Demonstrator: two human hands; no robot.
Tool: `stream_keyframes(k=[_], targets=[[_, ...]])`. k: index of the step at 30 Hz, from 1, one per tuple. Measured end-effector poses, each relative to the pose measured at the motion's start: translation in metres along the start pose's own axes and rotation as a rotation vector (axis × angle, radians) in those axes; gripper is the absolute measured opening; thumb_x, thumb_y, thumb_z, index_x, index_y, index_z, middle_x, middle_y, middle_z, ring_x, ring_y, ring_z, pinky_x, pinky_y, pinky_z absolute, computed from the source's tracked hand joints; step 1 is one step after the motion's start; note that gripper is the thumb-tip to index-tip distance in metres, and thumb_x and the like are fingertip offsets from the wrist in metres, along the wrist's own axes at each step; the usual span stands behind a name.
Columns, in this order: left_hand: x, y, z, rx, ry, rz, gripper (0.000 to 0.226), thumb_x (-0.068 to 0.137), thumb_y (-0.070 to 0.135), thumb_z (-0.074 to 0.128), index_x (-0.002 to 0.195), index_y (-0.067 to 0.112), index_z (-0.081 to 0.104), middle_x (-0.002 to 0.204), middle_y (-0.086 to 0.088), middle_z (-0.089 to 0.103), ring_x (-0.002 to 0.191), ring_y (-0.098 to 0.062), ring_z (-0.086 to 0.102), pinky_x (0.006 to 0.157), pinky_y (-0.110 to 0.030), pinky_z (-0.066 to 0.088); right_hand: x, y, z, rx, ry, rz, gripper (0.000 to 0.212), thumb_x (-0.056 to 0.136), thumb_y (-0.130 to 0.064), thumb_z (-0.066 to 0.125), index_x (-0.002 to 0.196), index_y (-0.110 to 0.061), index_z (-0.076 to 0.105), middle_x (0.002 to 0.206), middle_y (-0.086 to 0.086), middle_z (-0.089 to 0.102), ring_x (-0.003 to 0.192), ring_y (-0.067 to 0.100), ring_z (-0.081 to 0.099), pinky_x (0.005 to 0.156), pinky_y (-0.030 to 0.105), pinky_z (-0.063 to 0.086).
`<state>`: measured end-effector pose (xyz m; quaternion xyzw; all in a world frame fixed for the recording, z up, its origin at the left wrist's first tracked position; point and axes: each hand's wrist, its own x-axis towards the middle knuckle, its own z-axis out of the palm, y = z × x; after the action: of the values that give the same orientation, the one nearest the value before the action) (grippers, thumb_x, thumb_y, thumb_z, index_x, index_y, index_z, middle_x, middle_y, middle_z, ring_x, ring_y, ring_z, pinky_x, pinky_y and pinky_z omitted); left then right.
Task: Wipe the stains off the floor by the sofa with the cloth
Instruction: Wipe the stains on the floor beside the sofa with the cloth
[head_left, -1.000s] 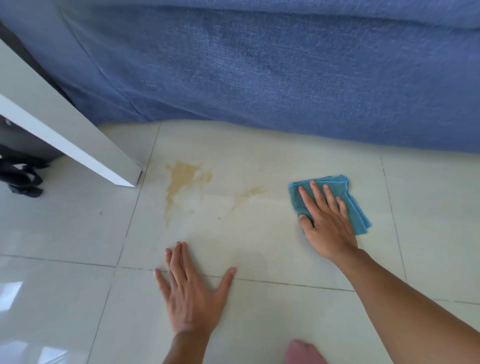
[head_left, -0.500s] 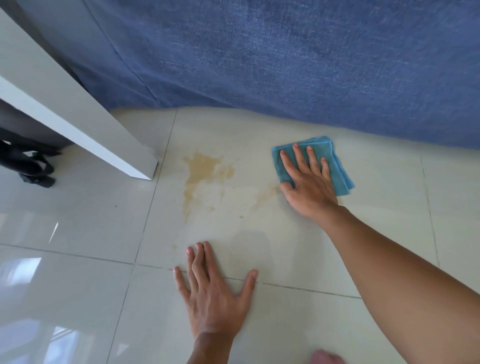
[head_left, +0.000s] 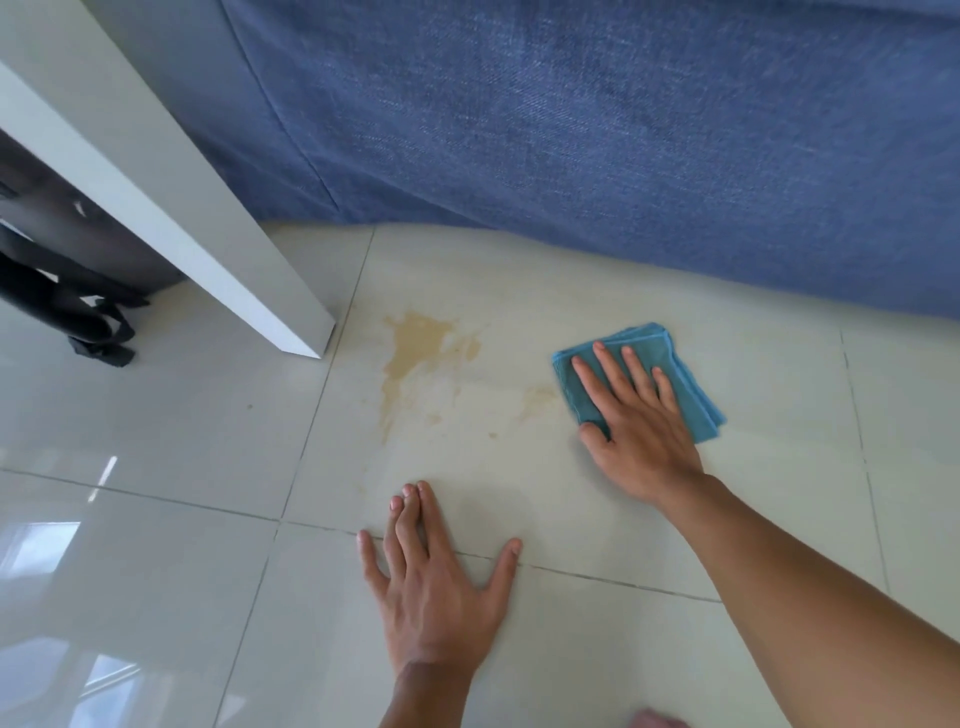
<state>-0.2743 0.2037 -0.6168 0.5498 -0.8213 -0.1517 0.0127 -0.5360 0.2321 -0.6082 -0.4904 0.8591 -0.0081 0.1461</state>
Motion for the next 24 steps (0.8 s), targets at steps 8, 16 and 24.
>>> stream_keyframes(k=[8, 16, 24], targets=[[0.001, -0.003, 0.008, 0.009, 0.025, 0.0, 0.114, 0.075, 0.084, 0.045, 0.157, 0.007, 0.022, 0.155, -0.009, 0.03, 0.147, -0.024, 0.026, 0.121, -0.056, 0.009, 0.051, -0.005, -0.014, -0.012, -0.045, -0.001, 0.079, 0.082, -0.051, 0.014, 0.158, -0.038, 0.0, 0.167, -0.011, -0.015, 0.152, 0.016, -0.018, 0.123, 0.046, -0.009], [0.003, -0.001, 0.007, 0.003, 0.004, 0.003, 0.114, 0.075, 0.083, 0.048, 0.155, 0.006, 0.026, 0.155, -0.009, 0.031, 0.146, -0.024, 0.027, 0.121, -0.054, 0.008, 0.067, -0.028, -0.017, 0.025, -0.087, -0.13, 0.074, 0.086, -0.047, 0.017, 0.157, -0.042, -0.003, 0.166, -0.012, -0.017, 0.151, 0.015, -0.023, 0.122, 0.047, -0.012], [0.001, -0.003, -0.001, 0.013, 0.007, -0.003, 0.11, 0.079, 0.084, 0.042, 0.155, 0.007, 0.026, 0.154, -0.008, 0.033, 0.148, -0.021, 0.024, 0.121, -0.051, 0.008, -0.003, -0.034, -0.001, -0.01, -0.155, -0.164, 0.068, 0.092, -0.046, 0.013, 0.156, -0.041, -0.01, 0.164, -0.014, -0.024, 0.149, 0.013, -0.028, 0.121, 0.045, -0.015]])
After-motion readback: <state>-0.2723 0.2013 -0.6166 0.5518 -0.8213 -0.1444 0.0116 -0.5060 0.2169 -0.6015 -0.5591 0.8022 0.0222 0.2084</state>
